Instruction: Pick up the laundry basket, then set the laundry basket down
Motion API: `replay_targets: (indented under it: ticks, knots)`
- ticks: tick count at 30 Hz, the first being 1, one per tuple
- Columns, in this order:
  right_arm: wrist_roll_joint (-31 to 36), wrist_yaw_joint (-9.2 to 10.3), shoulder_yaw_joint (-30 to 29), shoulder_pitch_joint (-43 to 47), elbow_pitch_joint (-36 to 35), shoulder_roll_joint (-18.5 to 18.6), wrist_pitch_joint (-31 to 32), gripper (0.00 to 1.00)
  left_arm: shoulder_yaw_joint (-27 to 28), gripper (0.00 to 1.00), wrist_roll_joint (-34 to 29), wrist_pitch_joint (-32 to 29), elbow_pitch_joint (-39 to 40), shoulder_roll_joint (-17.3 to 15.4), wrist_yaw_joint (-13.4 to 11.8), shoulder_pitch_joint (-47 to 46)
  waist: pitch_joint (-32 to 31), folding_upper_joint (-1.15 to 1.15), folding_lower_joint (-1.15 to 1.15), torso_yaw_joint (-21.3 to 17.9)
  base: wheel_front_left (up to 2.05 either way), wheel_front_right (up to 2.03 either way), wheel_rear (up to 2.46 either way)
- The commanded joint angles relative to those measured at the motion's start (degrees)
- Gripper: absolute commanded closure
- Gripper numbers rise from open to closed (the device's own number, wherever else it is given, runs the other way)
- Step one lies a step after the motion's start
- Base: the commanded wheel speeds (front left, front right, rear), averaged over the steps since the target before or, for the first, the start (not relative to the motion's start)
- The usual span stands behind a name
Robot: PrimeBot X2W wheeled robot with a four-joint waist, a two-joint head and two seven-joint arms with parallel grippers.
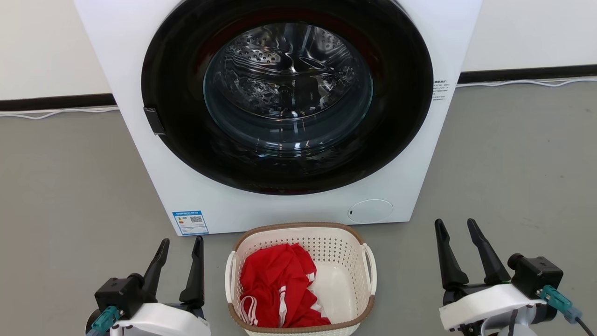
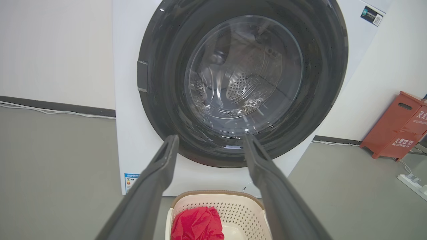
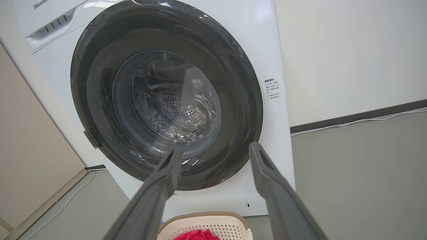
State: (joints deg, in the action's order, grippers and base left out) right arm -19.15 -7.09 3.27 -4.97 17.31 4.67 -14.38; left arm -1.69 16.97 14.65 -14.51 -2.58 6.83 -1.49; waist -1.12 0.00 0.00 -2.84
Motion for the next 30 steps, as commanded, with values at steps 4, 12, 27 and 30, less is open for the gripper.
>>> replay_targets:
  ticks: [4, 12, 27, 30]
  knots:
    - [0.47, -0.4, 0.86, -1.23, -1.36, 0.08, -0.62, 0.0, 1.75, 0.0, -0.43, 0.35, 1.17, -0.32, 0.04, -1.33, 0.1, 0.0, 0.0, 0.01, 0.0, 0.0, 0.0]
    - [0.5, -0.4, 0.87, -1.36, -1.06, 0.11, -0.62, 0.0, 1.36, 0.0, -0.1, 0.35, 1.11, -0.31, -0.2, -1.45, 0.19, 0.0, 0.0, -0.03, 0.0, 0.0, 0.0]
    - [0.26, 0.02, -0.4, 0.11, 0.53, -0.01, 0.04, 1.0, -1.09, 1.0, 1.72, -0.05, -1.63, 0.14, -0.02, 0.01, 0.1, 0.0, 0.0, 0.09, 0.0, 0.0, 0.0]
    - [-0.4, 0.02, -0.4, 0.82, 1.83, -0.19, 0.3, 1.0, -0.93, 1.0, 2.36, -0.3, -3.14, 0.46, -0.02, 0.44, 0.11, 0.0, 0.0, 0.1, 0.0, 0.0, 0.0]
